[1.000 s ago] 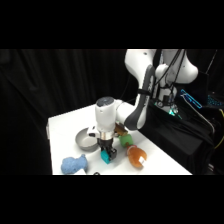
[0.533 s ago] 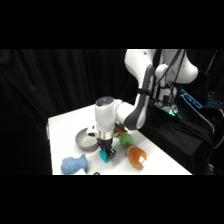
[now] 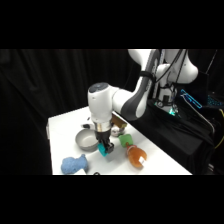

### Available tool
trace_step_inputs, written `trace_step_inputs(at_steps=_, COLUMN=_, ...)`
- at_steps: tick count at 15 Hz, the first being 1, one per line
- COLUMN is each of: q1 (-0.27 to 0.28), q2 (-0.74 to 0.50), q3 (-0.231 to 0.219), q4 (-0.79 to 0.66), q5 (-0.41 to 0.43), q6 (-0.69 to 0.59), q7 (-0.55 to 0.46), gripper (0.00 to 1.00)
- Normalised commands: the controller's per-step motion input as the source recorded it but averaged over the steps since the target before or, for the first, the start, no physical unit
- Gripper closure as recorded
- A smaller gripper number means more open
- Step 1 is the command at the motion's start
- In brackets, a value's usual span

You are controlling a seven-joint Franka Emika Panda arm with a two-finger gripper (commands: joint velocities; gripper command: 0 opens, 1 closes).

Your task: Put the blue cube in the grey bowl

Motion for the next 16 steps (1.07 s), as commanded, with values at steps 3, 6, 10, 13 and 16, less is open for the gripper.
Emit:
trace_step_inputs(at_steps=3, q1=-0.039, q2=-0.22, q3=0.045, q4=0.15, q5=0.068, q6=-0.4, q7=0.03, gripper=0.76)
trace_step_inputs(at_steps=6, q1=-0.082, q2=-0.13, q3=0.035, q4=0.19, q5=0.086, q6=-0.32, q7=0.0, gripper=0.76)
trace_step_inputs(at_steps=10, q1=-0.116, q2=-0.07, q3=-0.006, q4=0.19, q5=0.091, q6=-0.25, q7=-0.02, gripper=0.76)
trace_step_inputs(at_steps=13, q1=-0.124, q2=-0.04, q3=-0.032, q4=0.19, q5=0.107, q6=-0.2, q7=-0.04, gripper=0.76)
trace_step_inputs(at_steps=16, q1=-0.115, q2=0.01, q3=-0.038, q4=0.17, q5=0.123, q6=-0.12, q7=-0.04, gripper=0.76)
